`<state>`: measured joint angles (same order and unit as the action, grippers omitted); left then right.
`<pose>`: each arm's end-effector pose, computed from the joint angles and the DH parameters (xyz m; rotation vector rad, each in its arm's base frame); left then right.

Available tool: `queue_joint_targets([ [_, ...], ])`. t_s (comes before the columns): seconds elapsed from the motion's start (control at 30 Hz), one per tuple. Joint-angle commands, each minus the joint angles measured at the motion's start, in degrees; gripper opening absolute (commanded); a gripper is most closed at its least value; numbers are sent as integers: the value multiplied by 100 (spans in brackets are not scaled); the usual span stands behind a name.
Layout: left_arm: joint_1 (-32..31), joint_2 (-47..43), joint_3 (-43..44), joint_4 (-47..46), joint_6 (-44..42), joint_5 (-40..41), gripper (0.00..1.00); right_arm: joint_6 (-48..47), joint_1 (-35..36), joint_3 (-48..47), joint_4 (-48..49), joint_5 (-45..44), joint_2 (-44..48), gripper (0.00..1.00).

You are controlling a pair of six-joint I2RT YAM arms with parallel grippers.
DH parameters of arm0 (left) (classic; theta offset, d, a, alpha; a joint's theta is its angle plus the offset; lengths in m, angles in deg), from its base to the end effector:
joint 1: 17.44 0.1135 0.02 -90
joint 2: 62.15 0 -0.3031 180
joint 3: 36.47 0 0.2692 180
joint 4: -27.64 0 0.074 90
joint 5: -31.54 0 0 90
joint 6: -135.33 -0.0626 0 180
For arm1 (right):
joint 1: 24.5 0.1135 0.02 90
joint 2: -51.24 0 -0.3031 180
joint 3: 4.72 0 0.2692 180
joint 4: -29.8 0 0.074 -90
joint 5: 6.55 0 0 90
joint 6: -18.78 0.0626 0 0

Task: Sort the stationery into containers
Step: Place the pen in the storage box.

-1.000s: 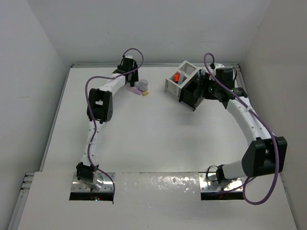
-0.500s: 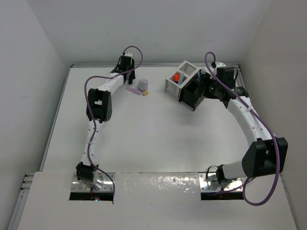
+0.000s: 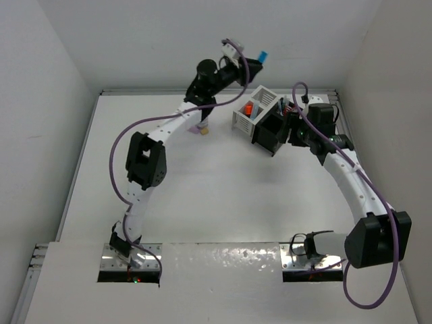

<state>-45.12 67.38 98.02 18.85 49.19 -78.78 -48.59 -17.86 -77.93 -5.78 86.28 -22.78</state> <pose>0.5301 -0.3026 0.4021 0.5783 1.2532 -0.6980 0.3132 0.0396 0.3201 0.2821 2.2079 0.3373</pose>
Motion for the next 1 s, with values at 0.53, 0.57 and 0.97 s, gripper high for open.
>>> queue_joint_targets([
  [0.53,-387,916,-795,-1753,1065,19,0,-637,-48,-382,-1272,-766,573,66],
  [0.57,-387,872,-926,-1796,1012,36,0,-655,-48,-374,-1272,-766,564,66],
  [0.97,-273,1082,-1402,-2209,310,265,0,-646,-57,-751,-1378,-740,186,66],
])
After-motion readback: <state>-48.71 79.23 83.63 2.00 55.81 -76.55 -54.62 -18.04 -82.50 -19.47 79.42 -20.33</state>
